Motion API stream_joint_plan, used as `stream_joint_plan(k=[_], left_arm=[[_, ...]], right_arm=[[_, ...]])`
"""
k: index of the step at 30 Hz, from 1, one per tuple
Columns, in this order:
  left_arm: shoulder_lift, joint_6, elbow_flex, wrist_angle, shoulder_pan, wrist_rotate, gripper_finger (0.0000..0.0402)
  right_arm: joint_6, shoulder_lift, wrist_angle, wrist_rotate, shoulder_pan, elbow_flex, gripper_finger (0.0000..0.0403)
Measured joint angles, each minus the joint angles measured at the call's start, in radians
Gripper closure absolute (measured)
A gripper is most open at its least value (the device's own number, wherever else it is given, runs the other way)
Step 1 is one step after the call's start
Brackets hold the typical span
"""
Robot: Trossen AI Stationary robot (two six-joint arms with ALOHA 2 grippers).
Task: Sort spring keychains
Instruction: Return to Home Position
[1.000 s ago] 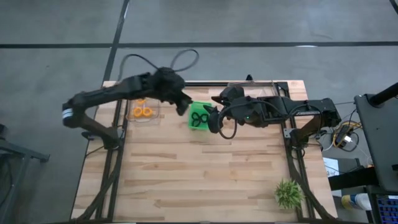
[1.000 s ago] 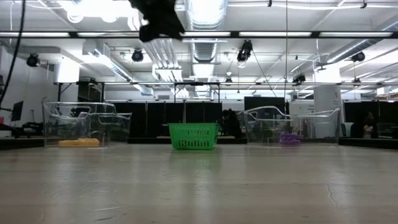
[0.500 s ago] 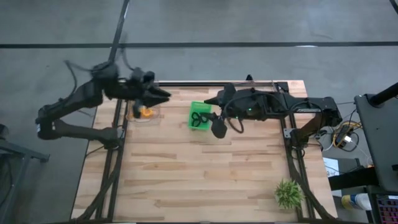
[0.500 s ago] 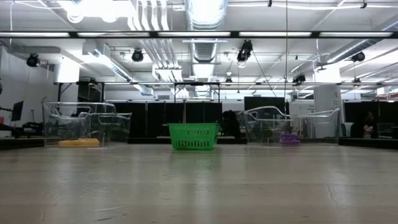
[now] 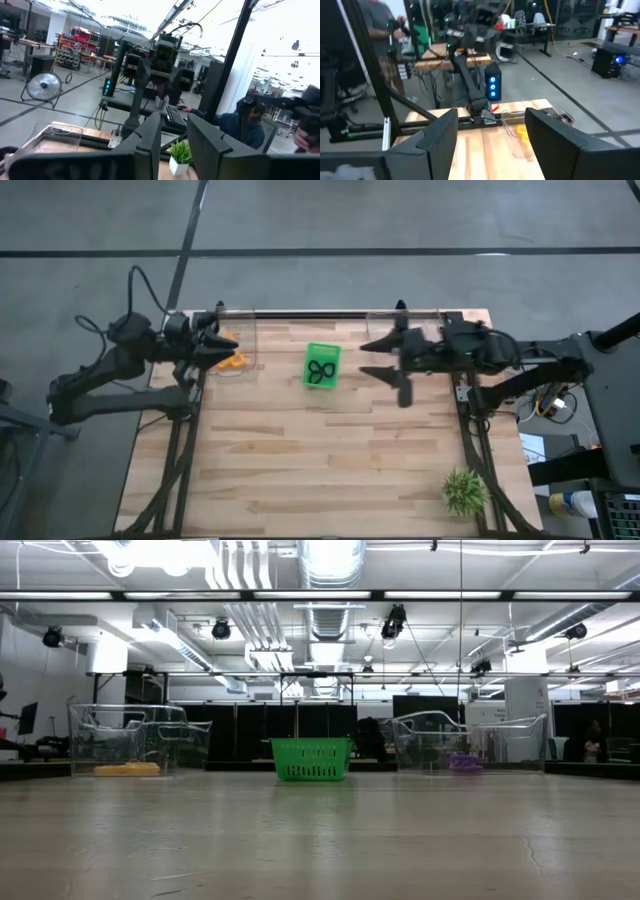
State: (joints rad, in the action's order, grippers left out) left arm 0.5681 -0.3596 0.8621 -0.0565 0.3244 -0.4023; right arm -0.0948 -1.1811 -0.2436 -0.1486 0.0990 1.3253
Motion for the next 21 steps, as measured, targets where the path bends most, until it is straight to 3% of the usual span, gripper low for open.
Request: stream_joint_plan(k=[8, 15, 21], left_arm=[[-0.095, -0.028, -0.15, 0.007, 0.0, -0.001, 0.0314], [-0.144, 0.053, -0.256, 0.052, -0.001, -0.026, 0.0314], [-0.151, 0.051, -0.396, 0.321, -0.023, -0.004, 0.0314]], right_arm=[[-0.055, 0.305, 0.153, 0.0, 0.026, -0.336, 0.0177], [0.006, 0.517, 0.198, 0.004, 0.039, -0.577, 0.0177], [-0.111, 0.64, 0.285, 0.01, 0.039, -0.782, 0.0177]])
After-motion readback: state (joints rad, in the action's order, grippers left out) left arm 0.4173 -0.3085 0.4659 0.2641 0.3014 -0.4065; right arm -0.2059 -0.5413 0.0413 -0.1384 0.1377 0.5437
